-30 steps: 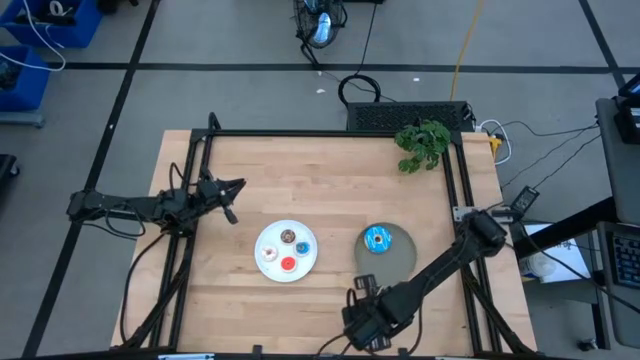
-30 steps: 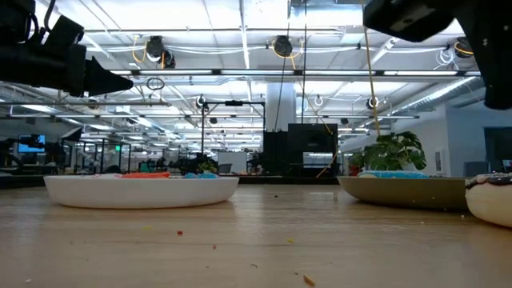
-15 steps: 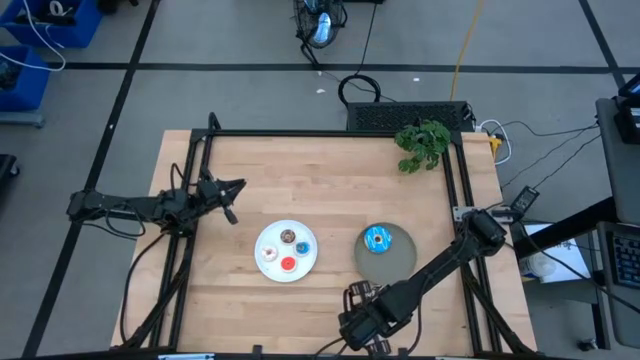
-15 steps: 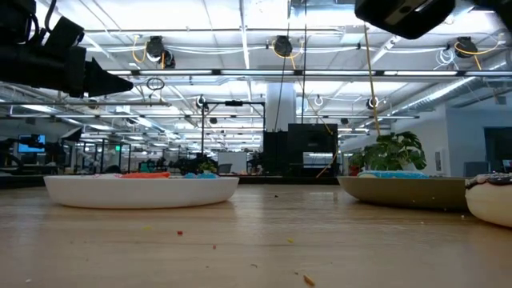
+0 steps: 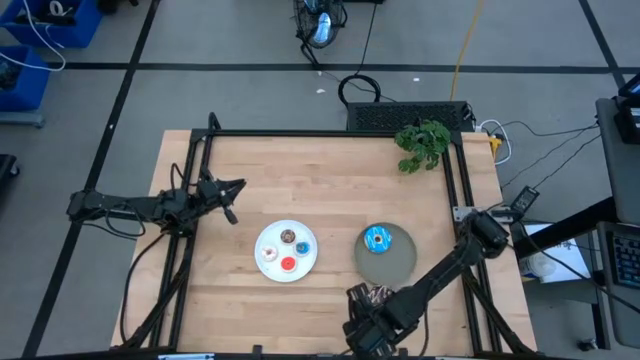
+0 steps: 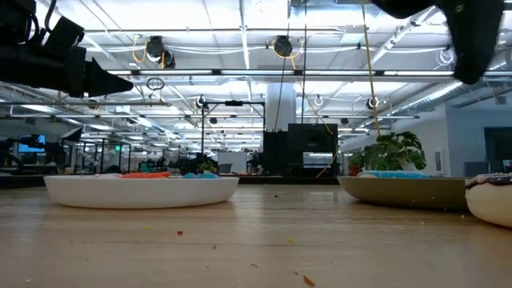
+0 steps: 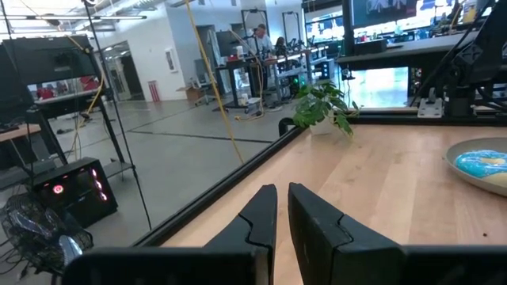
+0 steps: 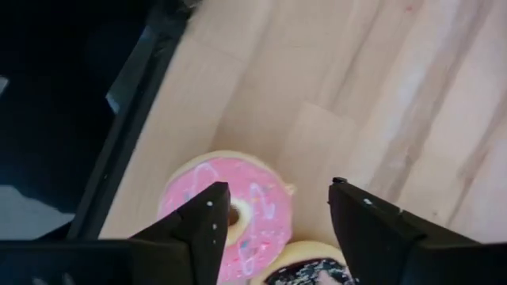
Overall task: Pick & Place donuts
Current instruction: Put the large pink donut on the gray plate
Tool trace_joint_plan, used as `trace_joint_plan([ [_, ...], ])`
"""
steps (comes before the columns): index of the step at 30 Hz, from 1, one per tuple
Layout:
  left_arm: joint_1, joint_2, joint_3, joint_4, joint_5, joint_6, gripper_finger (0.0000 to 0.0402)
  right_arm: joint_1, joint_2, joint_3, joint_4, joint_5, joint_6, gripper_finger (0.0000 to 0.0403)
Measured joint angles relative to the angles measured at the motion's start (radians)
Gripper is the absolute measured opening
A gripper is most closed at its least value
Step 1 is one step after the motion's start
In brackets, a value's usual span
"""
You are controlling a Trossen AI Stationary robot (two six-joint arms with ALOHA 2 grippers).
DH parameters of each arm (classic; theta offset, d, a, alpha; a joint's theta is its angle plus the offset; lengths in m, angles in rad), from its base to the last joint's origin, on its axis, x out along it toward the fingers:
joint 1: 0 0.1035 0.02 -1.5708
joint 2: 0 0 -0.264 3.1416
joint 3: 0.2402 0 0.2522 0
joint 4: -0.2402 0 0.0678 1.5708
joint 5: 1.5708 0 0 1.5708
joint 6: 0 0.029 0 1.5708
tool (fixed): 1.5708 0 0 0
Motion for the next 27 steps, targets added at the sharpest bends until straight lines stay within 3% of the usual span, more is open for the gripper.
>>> trace_joint_plan([
  [20,0.000,0.000,0.000,-0.001,0.000,-0.001,0.0042,0.014,0.000,-0.222,0.147,-0.026,-0.006,0.0216],
  [27,0.000,0.000,0.000,-0.001,0.000,-0.002,0.0042,0.013,-0.002,-0.292,0.280,-0.052,-0.015,0.0212],
])
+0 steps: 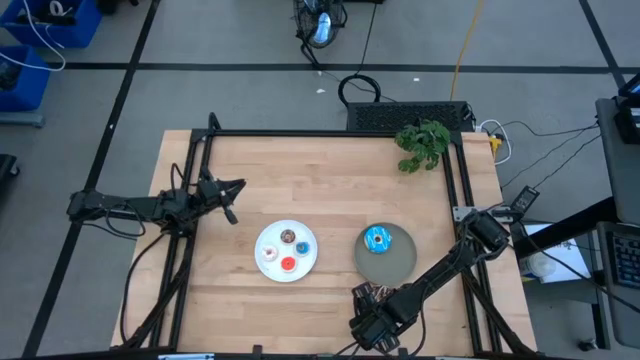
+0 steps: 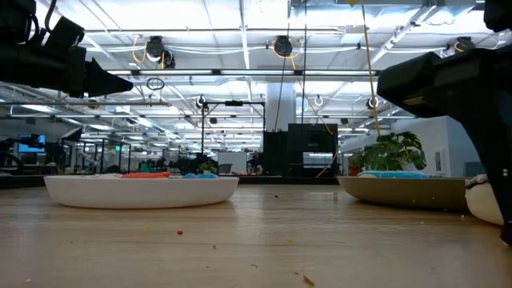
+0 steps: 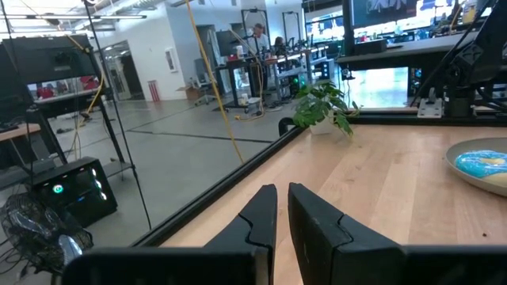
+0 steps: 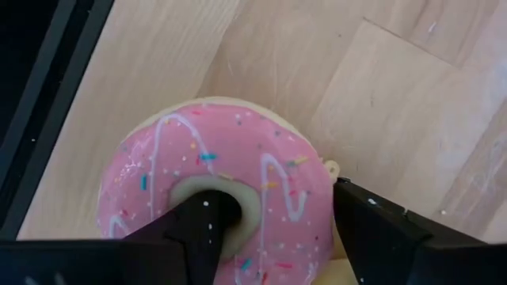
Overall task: Pick & Place donuts
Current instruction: Put the large pink donut on the gray plate
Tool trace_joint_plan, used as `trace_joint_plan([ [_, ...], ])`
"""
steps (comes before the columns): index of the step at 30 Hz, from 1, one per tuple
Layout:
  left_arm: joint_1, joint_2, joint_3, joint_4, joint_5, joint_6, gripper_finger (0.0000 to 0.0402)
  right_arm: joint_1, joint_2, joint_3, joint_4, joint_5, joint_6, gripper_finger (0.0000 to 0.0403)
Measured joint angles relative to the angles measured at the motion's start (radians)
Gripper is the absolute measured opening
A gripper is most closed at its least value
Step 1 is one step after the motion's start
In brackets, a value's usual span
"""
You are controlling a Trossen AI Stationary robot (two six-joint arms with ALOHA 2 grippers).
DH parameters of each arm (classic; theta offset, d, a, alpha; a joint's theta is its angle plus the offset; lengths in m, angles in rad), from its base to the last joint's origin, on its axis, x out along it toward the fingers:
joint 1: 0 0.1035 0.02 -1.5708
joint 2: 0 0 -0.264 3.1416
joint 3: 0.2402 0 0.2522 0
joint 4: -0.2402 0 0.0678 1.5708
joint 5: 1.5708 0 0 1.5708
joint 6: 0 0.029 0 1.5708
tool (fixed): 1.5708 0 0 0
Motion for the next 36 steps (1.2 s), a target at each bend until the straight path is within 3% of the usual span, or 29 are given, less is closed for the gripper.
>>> trace_joint_plan([
  [7,0.000,0.000,0.000,0.000,0.000,0.003,0.0042,0.000,0.000,-0.004,0.010,0.000,0.002,0.0182],
  [18,0.000,0.000,0.000,0.000,0.000,0.006,0.0042,-0.012,0.003,0.032,-0.023,-0.004,-0.007,0.0016],
  [28,0.000,0.000,0.000,-0.004,0.000,0.005,0.0042,-0.012,0.003,0.210,-0.093,0.000,-0.022,0.0029],
  [32,0.000,0.000,0.000,-0.004,0.000,0.005,0.0042,-0.014,0.003,0.299,-0.226,0.007,-0.025,0.0018],
  [36,0.000,0.000,0.000,-0.004,0.000,0.005,0.0042,-0.019,-0.049,0.362,-0.408,0.093,0.040,0.0012],
])
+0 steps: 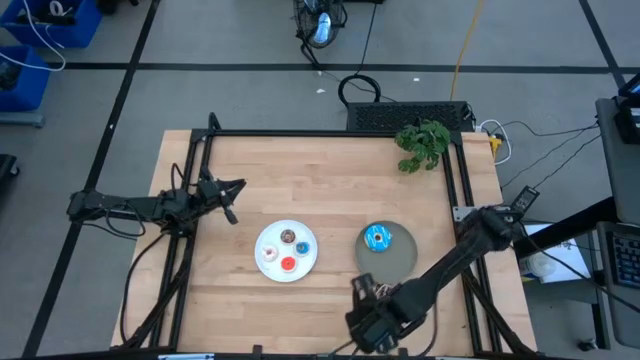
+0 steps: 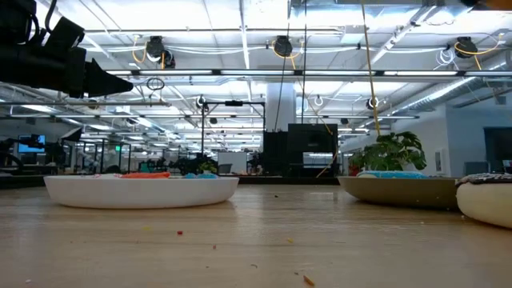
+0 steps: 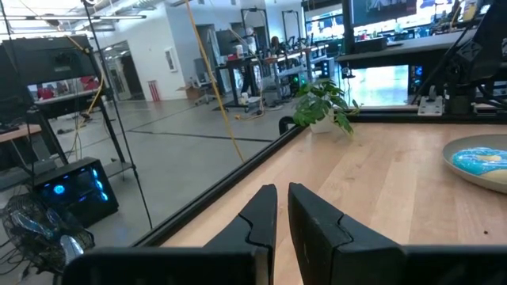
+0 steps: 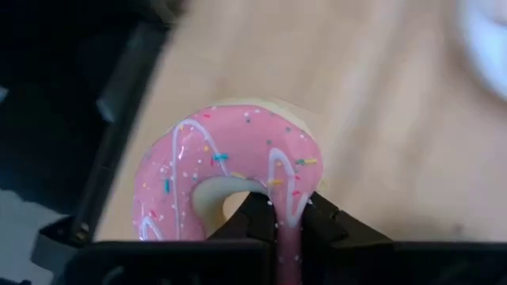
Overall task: Pick & Place donuts
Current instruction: Put the large pink donut on the gray plate
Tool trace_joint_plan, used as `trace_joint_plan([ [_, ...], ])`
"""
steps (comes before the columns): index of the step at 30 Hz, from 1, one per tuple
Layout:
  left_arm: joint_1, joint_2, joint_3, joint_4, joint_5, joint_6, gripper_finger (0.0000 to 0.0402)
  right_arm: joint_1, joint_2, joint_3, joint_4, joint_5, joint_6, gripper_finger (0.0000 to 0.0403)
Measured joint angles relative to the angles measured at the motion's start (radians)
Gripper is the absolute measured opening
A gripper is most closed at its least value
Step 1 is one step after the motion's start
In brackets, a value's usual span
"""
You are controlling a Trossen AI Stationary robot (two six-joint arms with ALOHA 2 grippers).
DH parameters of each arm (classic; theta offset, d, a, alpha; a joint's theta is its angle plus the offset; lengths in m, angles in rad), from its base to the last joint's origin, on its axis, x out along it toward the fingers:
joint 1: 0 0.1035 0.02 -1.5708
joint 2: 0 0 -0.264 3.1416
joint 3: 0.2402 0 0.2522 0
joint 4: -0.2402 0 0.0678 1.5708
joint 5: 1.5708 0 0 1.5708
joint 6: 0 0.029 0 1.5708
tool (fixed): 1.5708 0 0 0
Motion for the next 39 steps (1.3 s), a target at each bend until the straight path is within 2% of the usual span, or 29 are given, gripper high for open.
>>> trace_joint_plan([
  [9,0.000,0.000,0.000,-0.001,0.000,0.010,0.0042,-0.014,-0.246,-0.014,-0.240,0.267,0.222,0.0010],
  [11,0.000,0.000,0.000,-0.001,0.000,0.012,0.0042,-0.029,-0.297,-0.055,-0.280,0.311,0.294,0.0010],
  [15,0.000,0.000,0.000,-0.004,0.000,0.012,0.0042,-0.079,-0.397,-0.205,-0.307,0.321,0.428,0.0009],
  [19,0.000,0.000,0.000,-0.009,0.000,0.013,0.0042,-0.136,-0.485,-0.413,-0.243,0.249,0.513,0.0009],
  [22,0.000,0.000,0.000,-0.009,0.000,0.013,0.0042,-0.182,-0.540,-0.582,-0.115,0.194,0.519,0.0009],
  [26,0.000,0.000,0.000,-0.009,0.000,0.013,0.0042,-0.254,-0.587,-0.787,0.099,0.015,0.505,0.0009],
  [28,0.000,0.000,0.000,-0.008,0.000,0.013,0.0042,-0.280,-0.597,-0.866,0.180,-0.036,0.503,0.0009],
  [32,0.000,0.000,0.000,-0.008,0.000,0.016,0.0042,-0.322,-0.602,-0.961,0.248,-0.070,0.507,0.0009],
  [39,0.000,0.000,0.000,-0.009,0.000,0.020,0.0042,-0.355,-0.602,-0.998,0.258,-0.100,0.508,0.0009],
])
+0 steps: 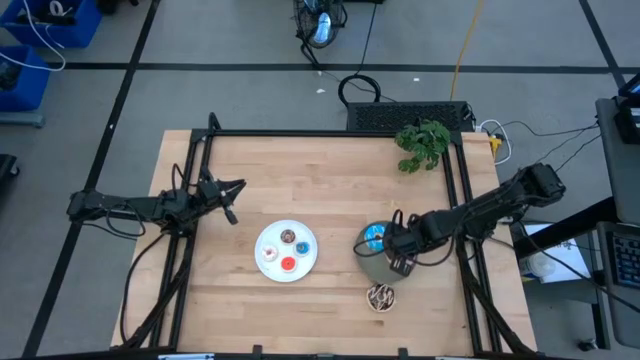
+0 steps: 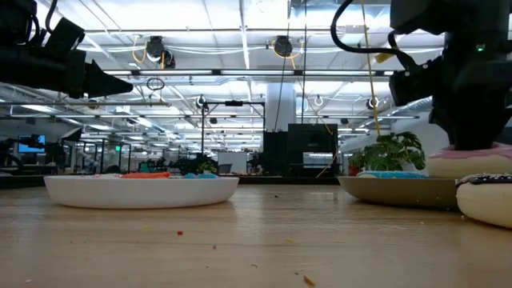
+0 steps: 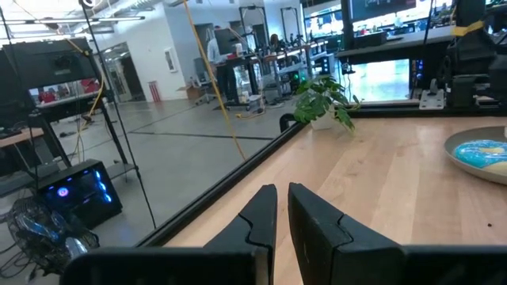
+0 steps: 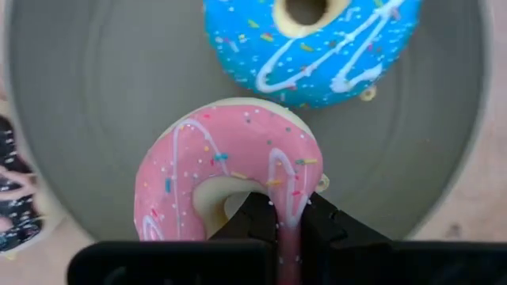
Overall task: Pick & Place donuts
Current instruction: Put the large pink donut on the gray plate
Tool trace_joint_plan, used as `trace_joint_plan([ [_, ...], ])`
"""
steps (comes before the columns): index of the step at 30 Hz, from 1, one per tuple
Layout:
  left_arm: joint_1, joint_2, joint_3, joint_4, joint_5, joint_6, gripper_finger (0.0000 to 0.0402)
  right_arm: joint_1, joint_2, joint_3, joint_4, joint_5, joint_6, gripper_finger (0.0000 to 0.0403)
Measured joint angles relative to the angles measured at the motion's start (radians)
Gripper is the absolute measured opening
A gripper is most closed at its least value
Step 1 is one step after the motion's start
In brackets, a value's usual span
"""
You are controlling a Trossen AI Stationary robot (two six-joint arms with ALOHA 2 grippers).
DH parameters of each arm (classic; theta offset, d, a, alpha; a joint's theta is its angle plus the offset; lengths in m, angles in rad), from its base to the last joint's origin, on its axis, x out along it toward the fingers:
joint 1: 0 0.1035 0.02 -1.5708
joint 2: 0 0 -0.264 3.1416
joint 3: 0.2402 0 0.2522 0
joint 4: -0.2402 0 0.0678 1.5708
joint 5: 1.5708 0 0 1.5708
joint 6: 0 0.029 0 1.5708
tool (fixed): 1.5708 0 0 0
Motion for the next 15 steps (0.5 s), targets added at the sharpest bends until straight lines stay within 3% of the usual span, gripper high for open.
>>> trace_joint_plan([
  [15,0.000,0.000,0.000,-0.001,0.000,-0.002,0.0042,-0.003,0.008,-0.001,-0.007,0.003,0.034,0.0009],
])
